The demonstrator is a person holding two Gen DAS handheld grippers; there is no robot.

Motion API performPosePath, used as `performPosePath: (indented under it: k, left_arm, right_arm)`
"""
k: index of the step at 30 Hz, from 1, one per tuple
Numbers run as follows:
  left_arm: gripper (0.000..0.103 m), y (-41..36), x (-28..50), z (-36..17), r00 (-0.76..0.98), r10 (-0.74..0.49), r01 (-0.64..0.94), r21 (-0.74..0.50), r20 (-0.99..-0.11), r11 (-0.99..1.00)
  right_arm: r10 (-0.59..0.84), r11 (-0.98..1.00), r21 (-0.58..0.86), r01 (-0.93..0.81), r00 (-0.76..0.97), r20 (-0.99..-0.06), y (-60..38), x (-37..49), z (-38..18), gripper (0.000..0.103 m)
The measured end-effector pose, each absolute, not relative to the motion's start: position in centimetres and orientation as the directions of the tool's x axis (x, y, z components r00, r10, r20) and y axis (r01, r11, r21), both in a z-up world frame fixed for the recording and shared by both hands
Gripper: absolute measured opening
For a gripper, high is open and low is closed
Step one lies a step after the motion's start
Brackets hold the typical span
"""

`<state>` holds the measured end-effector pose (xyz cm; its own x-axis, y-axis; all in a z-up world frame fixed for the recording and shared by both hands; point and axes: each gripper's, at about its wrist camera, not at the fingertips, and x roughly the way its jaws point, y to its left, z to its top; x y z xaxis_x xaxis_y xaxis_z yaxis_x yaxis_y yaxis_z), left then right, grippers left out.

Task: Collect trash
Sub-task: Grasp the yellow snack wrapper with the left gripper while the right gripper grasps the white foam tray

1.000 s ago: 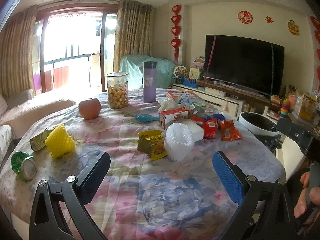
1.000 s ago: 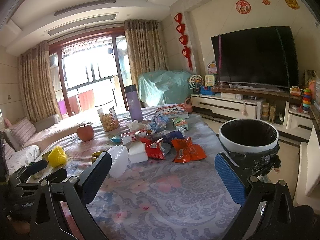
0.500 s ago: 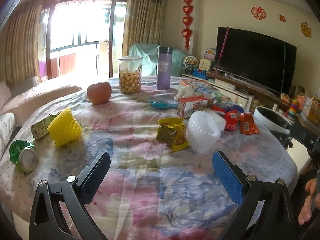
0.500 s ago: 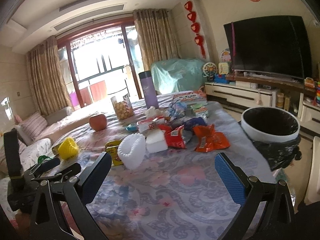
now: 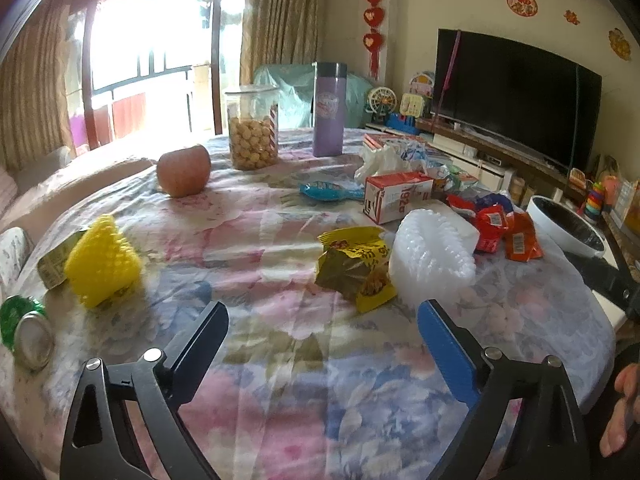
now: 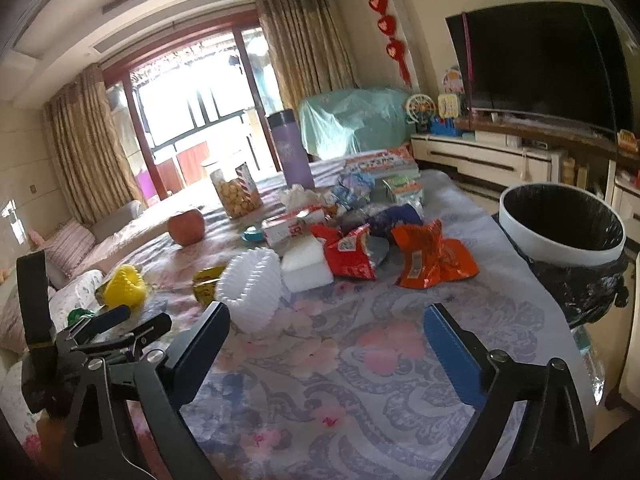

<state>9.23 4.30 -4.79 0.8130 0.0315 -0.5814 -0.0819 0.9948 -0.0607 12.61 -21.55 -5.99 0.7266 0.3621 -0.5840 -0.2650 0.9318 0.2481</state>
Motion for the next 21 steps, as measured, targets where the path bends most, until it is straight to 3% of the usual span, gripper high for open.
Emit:
performPosePath:
  k: [6, 14, 17, 20, 21]
  left_arm:
    - [0.091, 4.3, 12.4, -5.4, 0.784, 0.018, -0.078, -0.07, -0.621, 0.994]
    - [0.09, 4.6, 16.4, -6.4, 0.736, 0.001, -0.092, -0.098, -0.677, 0.991]
    - [0.082, 4.3, 17.3, -6.6, 0.725, 0.001, -0.088, -0.092, -0.689, 0.992]
    - [0.064, 4.2, 18.1, -6.9, 0.713, -0.011, -0.081, -0.098, -0.702, 0.992]
    - [0.049, 4.2, 18.3, -7.0, 0.707, -0.028, -0.069, -0.109, -0.706, 0.992]
  right_arm:
    - [0.341, 0.94, 0.249, -0.235, 0.701, -0.626, -22.7, 14.4, -7.2, 0.088]
    - [0.336, 0.941, 0.272, -0.203, 0.67, -0.662, -24.5, 17.3, -8.0, 0.088]
    - [0.341, 0.939, 0.276, -0.204, 0.656, -0.673, -24.6, 18.2, -8.4, 0.087]
    - [0.37, 0.928, 0.305, -0.216, 0.631, -0.681, -24.4, 18.9, -8.9, 0.079]
    - [0.383, 0.923, 0.314, -0.223, 0.621, -0.684, -24.1, 19.0, -9.0, 0.076]
